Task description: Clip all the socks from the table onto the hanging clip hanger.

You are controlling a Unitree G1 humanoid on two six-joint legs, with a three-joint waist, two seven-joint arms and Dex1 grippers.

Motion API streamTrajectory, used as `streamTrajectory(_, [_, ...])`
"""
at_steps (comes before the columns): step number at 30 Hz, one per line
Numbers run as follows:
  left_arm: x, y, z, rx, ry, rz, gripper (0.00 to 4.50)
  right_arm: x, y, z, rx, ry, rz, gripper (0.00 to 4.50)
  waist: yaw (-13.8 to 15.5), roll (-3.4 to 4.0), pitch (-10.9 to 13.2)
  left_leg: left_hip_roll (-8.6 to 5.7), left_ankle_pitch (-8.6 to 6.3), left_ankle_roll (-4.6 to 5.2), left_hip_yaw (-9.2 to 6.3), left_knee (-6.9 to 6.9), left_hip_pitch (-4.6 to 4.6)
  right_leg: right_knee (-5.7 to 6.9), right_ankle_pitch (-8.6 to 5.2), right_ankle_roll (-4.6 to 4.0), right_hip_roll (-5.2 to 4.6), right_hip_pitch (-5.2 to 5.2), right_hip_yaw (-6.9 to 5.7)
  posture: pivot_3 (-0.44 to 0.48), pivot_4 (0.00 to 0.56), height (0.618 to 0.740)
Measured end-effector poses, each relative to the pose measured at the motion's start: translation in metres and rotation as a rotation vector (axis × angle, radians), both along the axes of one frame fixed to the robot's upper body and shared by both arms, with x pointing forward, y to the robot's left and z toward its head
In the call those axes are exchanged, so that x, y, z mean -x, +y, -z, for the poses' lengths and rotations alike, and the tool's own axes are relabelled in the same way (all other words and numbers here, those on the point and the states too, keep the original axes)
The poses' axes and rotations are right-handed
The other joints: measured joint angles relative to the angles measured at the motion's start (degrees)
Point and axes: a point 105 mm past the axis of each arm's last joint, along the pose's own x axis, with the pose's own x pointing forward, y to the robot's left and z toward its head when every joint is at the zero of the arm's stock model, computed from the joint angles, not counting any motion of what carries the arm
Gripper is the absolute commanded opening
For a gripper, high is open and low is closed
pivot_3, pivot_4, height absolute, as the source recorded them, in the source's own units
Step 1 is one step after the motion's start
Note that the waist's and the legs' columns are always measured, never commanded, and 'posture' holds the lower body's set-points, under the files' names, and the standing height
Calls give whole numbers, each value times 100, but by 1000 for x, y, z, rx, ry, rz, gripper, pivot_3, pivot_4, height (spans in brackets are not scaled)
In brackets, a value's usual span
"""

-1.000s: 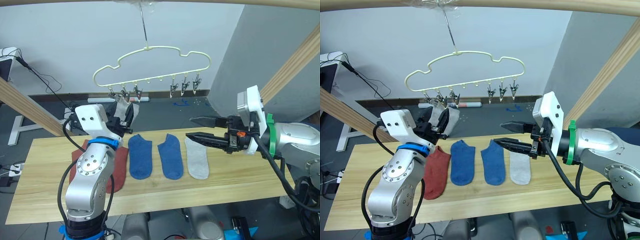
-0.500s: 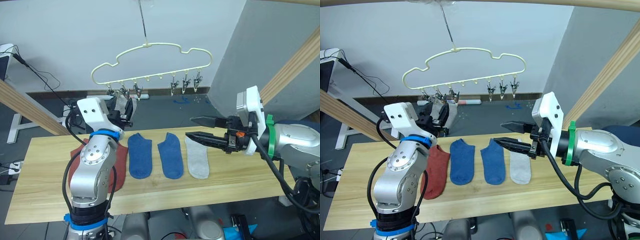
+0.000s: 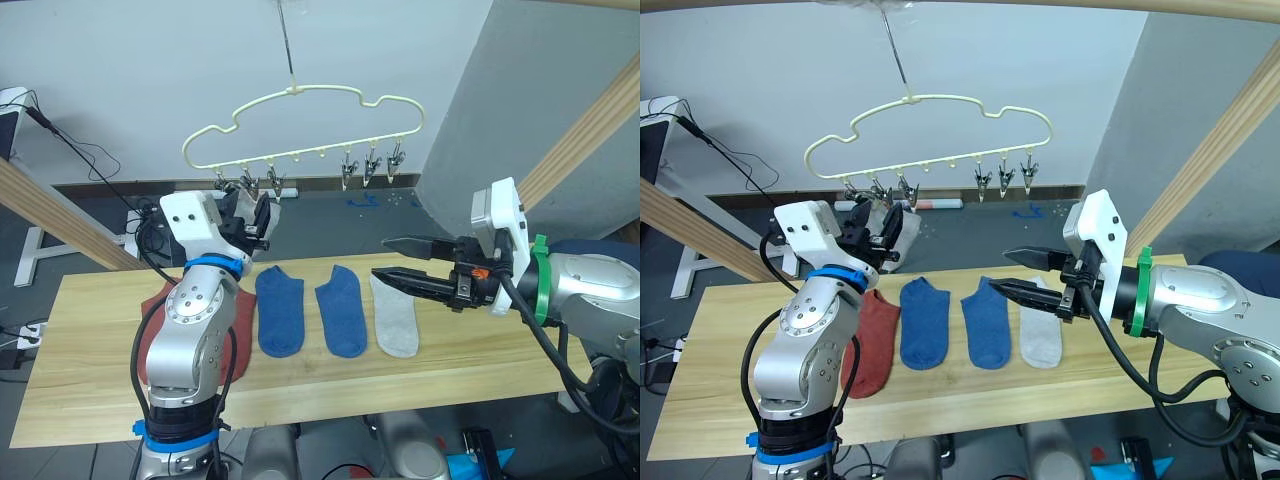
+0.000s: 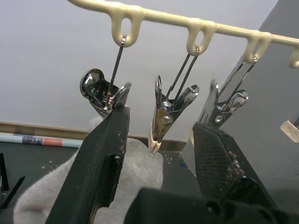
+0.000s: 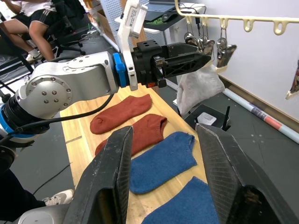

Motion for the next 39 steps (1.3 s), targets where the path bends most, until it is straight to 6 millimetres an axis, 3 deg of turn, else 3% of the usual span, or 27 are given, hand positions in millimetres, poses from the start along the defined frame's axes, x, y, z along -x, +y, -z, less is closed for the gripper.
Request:
streamTrajectory(5, [-4,-1,-2,7,-8,3,2480,0,0,1,-1,6,3,2243,1,0,0,0,1,0,1,2,-41,8,2,0,0,-49,1,-262,351,740])
streamTrajectory(11, [-12,-6,-18,9,-63,11,2480,1,0,1,-7,13,7,2243,-1,0,0,-1,0,0,5,2,-42,5,2,1,-1,-49,5,-269,355,740])
streamTrajectory(21, [-15,-5,-17,10,-57,6,2480,0,0,1,-7,16,23,2243,-2,0,0,0,1,0,4,2,-42,7,2,1,0,-51,4,-271,356,740])
streamTrajectory(24, [-15,-4,-17,17,-57,2,1931,0,-1,1,-8,15,29,2243,-3,0,0,0,1,0,4,2,-42,7,2,1,0,-51,4,-270,358,740])
streamTrajectory(28, [-15,-4,-17,24,-57,-1,782,0,-1,1,-8,15,33,2243,-2,0,1,0,1,0,3,2,-42,7,2,1,0,-51,3,-270,360,740])
streamTrajectory(31, [-15,-4,-17,25,-59,-2,251,0,-1,2,-7,17,32,2243,-3,1,1,0,1,0,4,2,-42,7,2,1,0,-51,4,-270,360,740])
streamTrajectory(39, [-14,-3,-18,33,-59,2,183,1,0,2,-7,17,30,2243,-3,1,1,0,1,0,4,2,-42,7,2,1,0,-51,3,-264,359,740])
